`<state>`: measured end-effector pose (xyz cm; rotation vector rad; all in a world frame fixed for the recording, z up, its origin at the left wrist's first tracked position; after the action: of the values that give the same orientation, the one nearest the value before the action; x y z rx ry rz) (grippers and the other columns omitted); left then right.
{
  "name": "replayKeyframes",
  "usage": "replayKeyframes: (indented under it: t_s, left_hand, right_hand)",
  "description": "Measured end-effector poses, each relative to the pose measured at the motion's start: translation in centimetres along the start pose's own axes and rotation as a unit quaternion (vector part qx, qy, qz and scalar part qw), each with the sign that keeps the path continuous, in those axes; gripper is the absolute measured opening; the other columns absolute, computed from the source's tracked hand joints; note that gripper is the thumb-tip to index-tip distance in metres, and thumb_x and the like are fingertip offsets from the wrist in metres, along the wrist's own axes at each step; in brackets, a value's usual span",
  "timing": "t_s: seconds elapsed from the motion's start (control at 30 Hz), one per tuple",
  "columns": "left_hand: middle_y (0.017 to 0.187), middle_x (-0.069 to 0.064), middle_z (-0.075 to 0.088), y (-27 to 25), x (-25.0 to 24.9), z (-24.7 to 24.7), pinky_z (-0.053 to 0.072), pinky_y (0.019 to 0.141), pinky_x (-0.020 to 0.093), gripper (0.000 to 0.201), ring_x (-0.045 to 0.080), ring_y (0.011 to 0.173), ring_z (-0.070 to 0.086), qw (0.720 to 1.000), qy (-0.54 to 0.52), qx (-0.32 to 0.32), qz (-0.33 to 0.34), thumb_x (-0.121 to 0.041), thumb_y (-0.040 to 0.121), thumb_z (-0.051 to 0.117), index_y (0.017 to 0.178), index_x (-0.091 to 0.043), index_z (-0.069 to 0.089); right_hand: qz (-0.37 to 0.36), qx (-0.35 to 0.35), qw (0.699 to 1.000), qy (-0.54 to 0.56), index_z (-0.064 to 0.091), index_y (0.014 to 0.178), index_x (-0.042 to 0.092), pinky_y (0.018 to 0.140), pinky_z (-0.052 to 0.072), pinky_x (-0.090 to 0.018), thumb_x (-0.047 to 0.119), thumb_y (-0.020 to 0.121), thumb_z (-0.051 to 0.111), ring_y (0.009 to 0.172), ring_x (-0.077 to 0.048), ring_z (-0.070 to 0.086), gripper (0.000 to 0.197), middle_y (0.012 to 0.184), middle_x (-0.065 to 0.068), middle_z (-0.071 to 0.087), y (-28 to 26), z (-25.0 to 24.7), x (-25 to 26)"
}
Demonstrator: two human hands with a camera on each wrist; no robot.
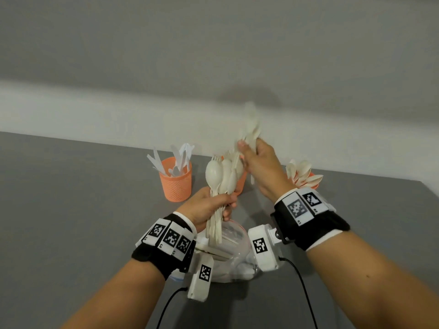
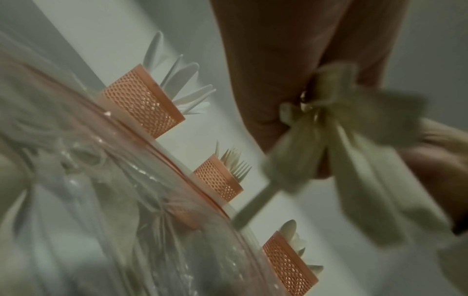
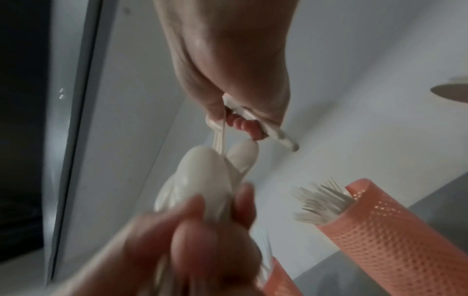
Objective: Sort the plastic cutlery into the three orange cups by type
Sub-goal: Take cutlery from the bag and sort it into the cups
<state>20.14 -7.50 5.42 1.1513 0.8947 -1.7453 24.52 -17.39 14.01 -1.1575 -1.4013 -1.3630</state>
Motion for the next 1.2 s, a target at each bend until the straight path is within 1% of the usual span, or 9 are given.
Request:
replayKeyframes:
  t_s: [0.2, 0.3, 0.4, 0.5, 0.6, 0.8, 0.97, 1.1, 1.2]
  left_hand:
    - [0.055, 0.002, 0.059, 0.0, 0.1, -1.4, 0.049, 0.045, 0.024, 0.013, 0.011, 0.040, 0.051, 0.999, -0.015, -0.043, -0.004, -0.010, 0.088, 0.057, 0.076, -0.007, 0.055]
    - [0.048, -0.002, 0.055, 0.4, -0.2, -3.4, 0.046, 0.043, 0.021, 0.016, 0.008, 0.037, 0.047, 0.990, -0.031, -0.134, 0.022, -0.013, 0.089, 0.057, 0.074, -0.009, 0.052]
    - [0.046, -0.005, 0.051, 0.7, -0.7, -4.1, 0.043, 0.042, 0.019, 0.014, 0.006, 0.038, 0.048, 0.983, -0.039, -0.172, 0.044, -0.017, 0.089, 0.058, 0.077, -0.011, 0.054]
    - [0.070, 0.001, 0.068, 0.8, -1.0, -3.6, 0.054, 0.054, 0.022, 0.015, 0.010, 0.061, 0.066, 0.984, -0.081, -0.152, 0.041, -0.016, 0.092, 0.053, 0.100, -0.007, 0.062]
    - [0.087, 0.011, 0.068, 0.9, -0.3, -4.1, 0.057, 0.057, 0.027, 0.024, 0.021, 0.078, 0.068, 0.981, -0.104, -0.165, -0.003, -0.021, 0.094, 0.050, 0.107, -0.003, 0.061]
    - [0.068, 0.006, 0.071, 0.9, -0.4, -3.3, 0.055, 0.051, 0.026, 0.018, 0.016, 0.062, 0.069, 0.985, -0.112, -0.131, -0.002, -0.010, 0.094, 0.045, 0.087, -0.006, 0.061]
    - [0.088, 0.008, 0.072, 0.6, -1.5, -2.1, 0.052, 0.079, 0.034, 0.029, 0.020, 0.084, 0.067, 0.986, -0.154, -0.062, 0.021, -0.014, 0.096, 0.036, 0.101, -0.006, 0.063]
    - [0.089, 0.010, 0.070, 0.5, -1.6, -2.0, 0.052, 0.081, 0.035, 0.032, 0.020, 0.081, 0.067, 0.984, -0.166, -0.050, 0.029, -0.011, 0.100, 0.030, 0.099, -0.007, 0.062]
    - [0.070, 0.005, 0.069, 0.6, -1.4, -2.2, 0.056, 0.064, 0.023, 0.028, 0.010, 0.062, 0.067, 0.990, -0.124, -0.063, 0.029, -0.005, 0.098, 0.035, 0.091, -0.008, 0.061]
  right_hand:
    - [-0.043, -0.113, 0.981, 0.149, 0.044, 0.090, 0.024, 0.061, 0.054, -0.027, 0.023, 0.101, 0.030, 0.058, -0.011, 0.060, 0.018, 0.074, -0.002, 0.058, 1.5, -3.7, 2.5]
    - [-0.036, -0.062, 0.995, 0.065, 0.050, 0.089, 0.018, 0.051, 0.048, -0.025, 0.023, 0.097, 0.043, 0.048, -0.007, 0.050, 0.013, 0.065, 0.002, 0.053, 0.7, -2.8, 1.7]
    - [0.014, 0.056, 0.998, -0.029, 0.061, 0.101, 0.000, 0.065, 0.048, -0.032, 0.016, 0.084, 0.066, 0.069, -0.018, 0.057, 0.024, 0.077, -0.016, 0.063, -1.5, 0.7, -0.8]
    - [-0.006, 0.164, 0.981, -0.106, 0.062, 0.078, 0.009, 0.061, 0.046, -0.018, 0.003, 0.076, 0.072, 0.059, -0.006, 0.056, 0.011, 0.057, 0.004, 0.060, -4.0, 4.0, -2.3]
    - [-0.016, 0.191, 0.969, -0.153, 0.057, 0.071, 0.024, 0.058, 0.040, -0.014, 0.010, 0.070, 0.078, 0.052, 0.002, 0.048, 0.025, 0.052, 0.015, 0.054, -4.5, 4.7, -3.3]
    - [-0.053, 0.192, 0.950, -0.239, 0.057, 0.082, 0.020, 0.059, 0.042, -0.017, 0.009, 0.072, 0.068, 0.059, 0.002, 0.053, 0.018, 0.067, 0.008, 0.056, -4.4, 5.1, -3.6]
    - [-0.004, 0.187, 0.969, -0.163, 0.063, 0.100, 0.015, 0.078, 0.051, -0.026, 0.010, 0.088, 0.058, 0.083, -0.012, 0.063, 0.014, 0.088, 0.001, 0.066, -3.8, 4.0, -4.3]
    - [0.138, 0.172, 0.975, -0.004, 0.060, 0.108, 0.014, 0.040, 0.029, -0.014, 0.014, 0.092, 0.052, 0.046, 0.000, 0.048, 0.017, 0.058, 0.008, 0.056, -3.6, 2.5, -6.5]
    - [0.168, 0.182, 0.967, 0.050, 0.056, 0.107, 0.010, 0.036, 0.022, -0.014, 0.012, 0.094, 0.048, 0.043, -0.002, 0.045, 0.015, 0.051, 0.011, 0.057, -3.7, 2.3, -6.8]
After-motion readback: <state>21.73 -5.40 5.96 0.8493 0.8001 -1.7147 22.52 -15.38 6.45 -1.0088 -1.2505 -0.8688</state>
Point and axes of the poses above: each hand's wrist, its own y-axis towards the middle knuckle, its own z-axis out of the palm, x = y × z, the point moved 8 cm from there along y, towards the middle knuckle
